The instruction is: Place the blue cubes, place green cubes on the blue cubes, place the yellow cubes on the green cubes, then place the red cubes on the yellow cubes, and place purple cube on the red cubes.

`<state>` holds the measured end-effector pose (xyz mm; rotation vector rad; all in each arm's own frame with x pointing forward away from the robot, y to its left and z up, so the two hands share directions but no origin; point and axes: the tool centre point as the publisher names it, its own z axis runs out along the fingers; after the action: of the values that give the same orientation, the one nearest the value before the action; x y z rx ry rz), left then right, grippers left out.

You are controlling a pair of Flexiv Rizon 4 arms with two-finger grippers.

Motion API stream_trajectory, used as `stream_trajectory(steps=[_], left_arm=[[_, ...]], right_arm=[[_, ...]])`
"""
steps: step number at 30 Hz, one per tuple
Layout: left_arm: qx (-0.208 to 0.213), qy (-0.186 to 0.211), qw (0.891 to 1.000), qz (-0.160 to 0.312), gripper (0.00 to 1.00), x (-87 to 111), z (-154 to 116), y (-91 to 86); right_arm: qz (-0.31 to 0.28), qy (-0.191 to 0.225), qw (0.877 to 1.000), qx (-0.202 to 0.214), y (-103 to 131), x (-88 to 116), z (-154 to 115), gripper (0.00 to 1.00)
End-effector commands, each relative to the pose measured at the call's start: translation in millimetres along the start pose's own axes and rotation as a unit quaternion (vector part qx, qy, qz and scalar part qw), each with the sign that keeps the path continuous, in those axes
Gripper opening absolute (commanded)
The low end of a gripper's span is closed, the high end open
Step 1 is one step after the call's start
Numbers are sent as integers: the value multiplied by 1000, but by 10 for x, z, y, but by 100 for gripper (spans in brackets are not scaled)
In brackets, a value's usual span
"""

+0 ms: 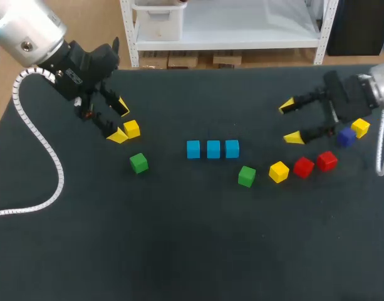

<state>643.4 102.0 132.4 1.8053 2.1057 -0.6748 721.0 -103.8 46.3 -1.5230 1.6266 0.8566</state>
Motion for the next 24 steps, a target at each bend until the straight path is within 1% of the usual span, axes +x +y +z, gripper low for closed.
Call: stream_trajectory(steps=[1,6,10,18,22,24], left_arm=[[0,0,1000,1,100,4,-1,6],[0,0,1000,1,100,4,-1,6],[0,0,1000,1,100,4,-1,6],[0,0,1000,1,100,4,-1,6],[0,0,1000,1,100,4,-1,6],[0,0,1000,1,100,4,-1,6]], right_arm=[[1,-16,1000,4,-16,109,-317,100],[0,-20,1000,2,-68,204,-533,100],[-8,-26,1000,-2,-124,267,-656,100],[-23,-39,999,-23,-260,335,-743,100],[-33,-47,997,-42,-310,364,-760,100],[-33,-47,997,-42,-310,364,-760,100]])
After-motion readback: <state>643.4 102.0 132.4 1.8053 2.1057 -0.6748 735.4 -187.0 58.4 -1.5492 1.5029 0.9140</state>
